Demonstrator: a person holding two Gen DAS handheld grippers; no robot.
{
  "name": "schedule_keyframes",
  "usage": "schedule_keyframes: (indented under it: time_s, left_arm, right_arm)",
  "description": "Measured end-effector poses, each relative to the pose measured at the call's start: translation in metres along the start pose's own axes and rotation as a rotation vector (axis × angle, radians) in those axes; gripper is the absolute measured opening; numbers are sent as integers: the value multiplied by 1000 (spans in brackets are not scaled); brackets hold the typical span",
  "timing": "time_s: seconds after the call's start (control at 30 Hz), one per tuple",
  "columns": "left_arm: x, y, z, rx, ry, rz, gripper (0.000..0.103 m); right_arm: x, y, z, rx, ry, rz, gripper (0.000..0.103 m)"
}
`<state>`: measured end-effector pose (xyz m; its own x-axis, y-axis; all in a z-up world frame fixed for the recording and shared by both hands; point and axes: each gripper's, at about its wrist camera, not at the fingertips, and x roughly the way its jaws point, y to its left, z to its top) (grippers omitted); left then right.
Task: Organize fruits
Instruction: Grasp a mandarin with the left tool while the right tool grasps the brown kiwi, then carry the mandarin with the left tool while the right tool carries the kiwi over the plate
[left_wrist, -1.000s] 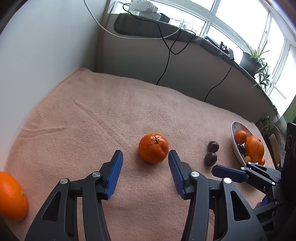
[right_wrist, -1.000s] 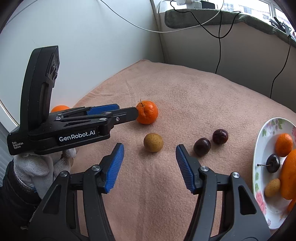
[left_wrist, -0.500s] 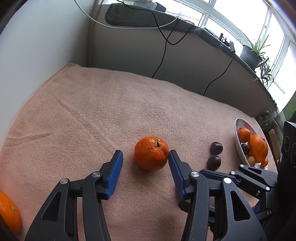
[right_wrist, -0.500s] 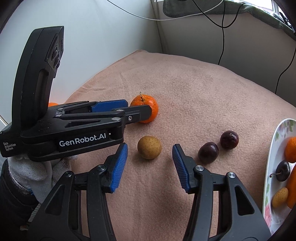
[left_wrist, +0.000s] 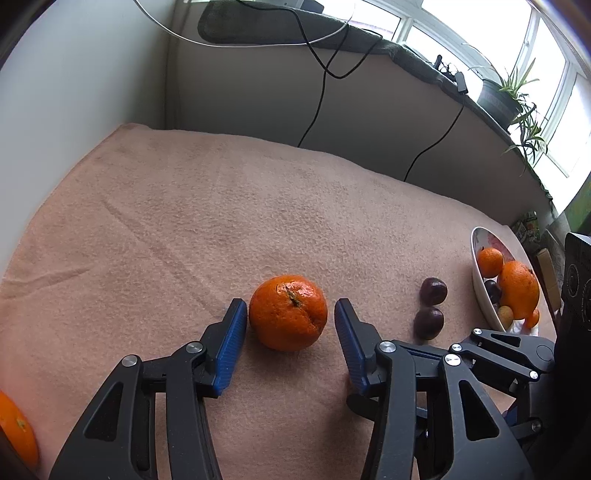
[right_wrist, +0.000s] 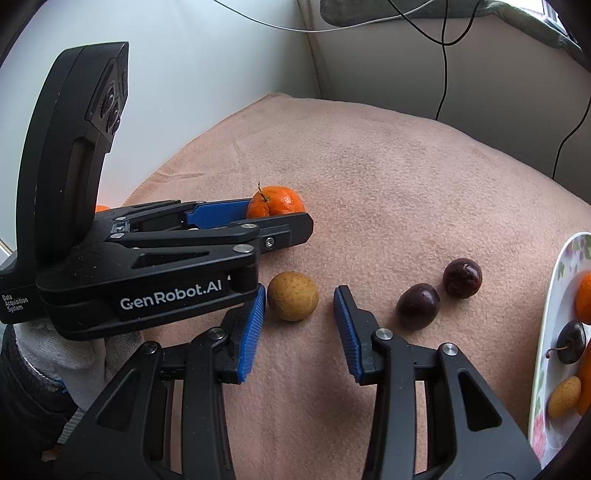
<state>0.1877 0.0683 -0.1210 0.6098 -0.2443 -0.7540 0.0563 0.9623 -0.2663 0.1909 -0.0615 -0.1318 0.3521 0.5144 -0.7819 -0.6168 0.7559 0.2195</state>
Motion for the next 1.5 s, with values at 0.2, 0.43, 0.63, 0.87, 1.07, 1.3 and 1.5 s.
schedule_keyframes:
  time_s: [0.2, 0.43, 0.63, 0.87, 1.07, 1.3, 1.5]
  left_arm:
    - [2, -4, 1, 14, -7, 20, 40]
    - [1, -3, 0, 14, -16, 20, 39]
    - [-6, -1, -3, -1, -28, 19, 39]
    - [-19, -8, -8, 6, -56, 25, 39]
    - [-33, -21, -8, 19, -83, 8, 39]
    - [-49, -45, -10, 48, -113, -35, 39]
    - [-51, -69, -7, 81, -115, -76, 39]
  right_arm:
    - [5, 4, 3, -12, -2, -13, 35]
    - [5, 3, 2, -13, -13, -15, 29]
    - [-6, -2, -2, 9, -40, -18, 29]
    - [-28, -7, -8, 27, -80, -29, 29]
    - [-53, -17, -16, 50, -119, -42, 29]
    - [-86, -33, -25, 76, -169, -69, 29]
    - [-108, -47, -35, 99, -198, -88, 29]
